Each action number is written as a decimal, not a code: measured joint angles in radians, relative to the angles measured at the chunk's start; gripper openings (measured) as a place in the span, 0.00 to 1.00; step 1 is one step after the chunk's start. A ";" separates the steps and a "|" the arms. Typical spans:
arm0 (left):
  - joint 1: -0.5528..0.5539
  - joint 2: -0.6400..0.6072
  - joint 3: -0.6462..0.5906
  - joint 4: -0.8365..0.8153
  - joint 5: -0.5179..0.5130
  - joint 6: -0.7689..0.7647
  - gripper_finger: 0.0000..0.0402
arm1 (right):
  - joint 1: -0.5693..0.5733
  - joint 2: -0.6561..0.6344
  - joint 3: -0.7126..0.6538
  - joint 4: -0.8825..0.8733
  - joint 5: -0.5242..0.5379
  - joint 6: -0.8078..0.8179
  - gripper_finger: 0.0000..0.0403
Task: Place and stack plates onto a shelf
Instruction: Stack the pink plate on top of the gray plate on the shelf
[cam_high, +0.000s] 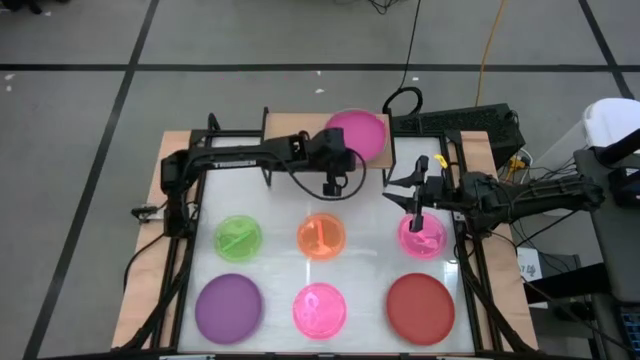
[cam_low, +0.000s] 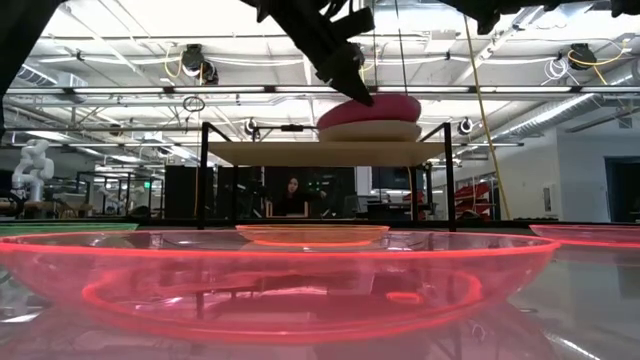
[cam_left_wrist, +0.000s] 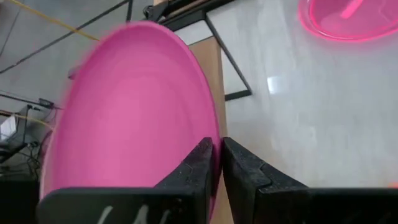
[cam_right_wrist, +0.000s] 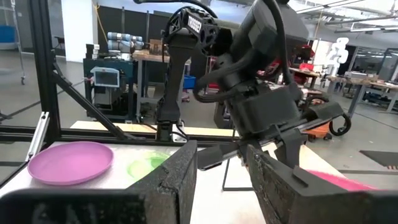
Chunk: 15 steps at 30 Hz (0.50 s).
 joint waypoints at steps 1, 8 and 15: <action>0.004 0.000 0.000 0.000 0.000 -0.006 0.10 | 0.000 0.000 0.000 0.000 0.000 0.000 0.31; 0.021 -0.010 0.001 0.016 -0.012 -0.037 0.11 | 0.000 0.000 0.000 -0.003 0.000 0.000 0.31; 0.021 -0.011 0.001 0.025 -0.033 -0.040 0.19 | 0.000 0.000 0.000 -0.004 0.000 0.000 0.31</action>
